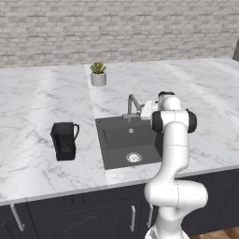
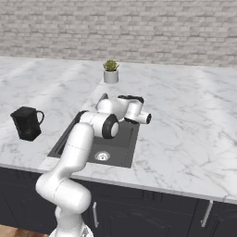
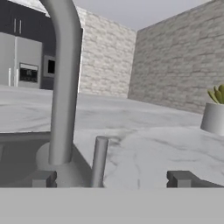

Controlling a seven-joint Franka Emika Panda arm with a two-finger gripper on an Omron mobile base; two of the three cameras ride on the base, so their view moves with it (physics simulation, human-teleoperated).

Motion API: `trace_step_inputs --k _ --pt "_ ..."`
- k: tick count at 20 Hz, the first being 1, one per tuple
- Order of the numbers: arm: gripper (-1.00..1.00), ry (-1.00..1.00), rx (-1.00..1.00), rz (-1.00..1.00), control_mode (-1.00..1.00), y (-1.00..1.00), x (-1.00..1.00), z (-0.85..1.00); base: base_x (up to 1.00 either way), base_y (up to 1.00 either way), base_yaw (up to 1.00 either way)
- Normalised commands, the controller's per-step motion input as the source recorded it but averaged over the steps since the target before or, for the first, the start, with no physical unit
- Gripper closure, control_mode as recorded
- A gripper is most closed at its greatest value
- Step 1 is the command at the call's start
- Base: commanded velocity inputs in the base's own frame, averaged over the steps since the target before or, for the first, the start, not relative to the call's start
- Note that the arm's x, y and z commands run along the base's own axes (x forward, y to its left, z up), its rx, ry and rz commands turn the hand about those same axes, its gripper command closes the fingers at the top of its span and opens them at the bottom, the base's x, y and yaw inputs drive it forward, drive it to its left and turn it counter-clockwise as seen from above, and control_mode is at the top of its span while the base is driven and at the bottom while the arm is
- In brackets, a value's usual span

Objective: Turn on the sink faucet and place the jug under the water for a few seconds to fill it up.

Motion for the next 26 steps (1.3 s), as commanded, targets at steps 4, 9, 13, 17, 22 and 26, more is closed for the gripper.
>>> trace_step_inputs --k 4,9,13,17,22,26 --pt "-1.00 0.01 0.00 0.00 -1.00 0.13 0.03 0.02 0.00 0.00 0.00" --pt "-1.00 0.03 0.00 0.00 -1.00 0.05 0.08 -0.08 0.00 0.00 0.00" --pt "1.00 0.01 0.00 0.00 -1.00 0.02 0.12 -0.12 0.00 0.00 0.00" --pt "1.00 0.00 0.00 -0.05 -1.00 0.01 0.13 -0.02 0.00 0.00 0.00" --pt "1.00 0.00 0.01 -0.14 -1.00 -0.01 0.16 0.00 0.00 0.00 0.00" --pt "1.00 0.02 0.06 -0.22 -1.00 -0.22 0.18 0.00 0.00 0.00 0.00"
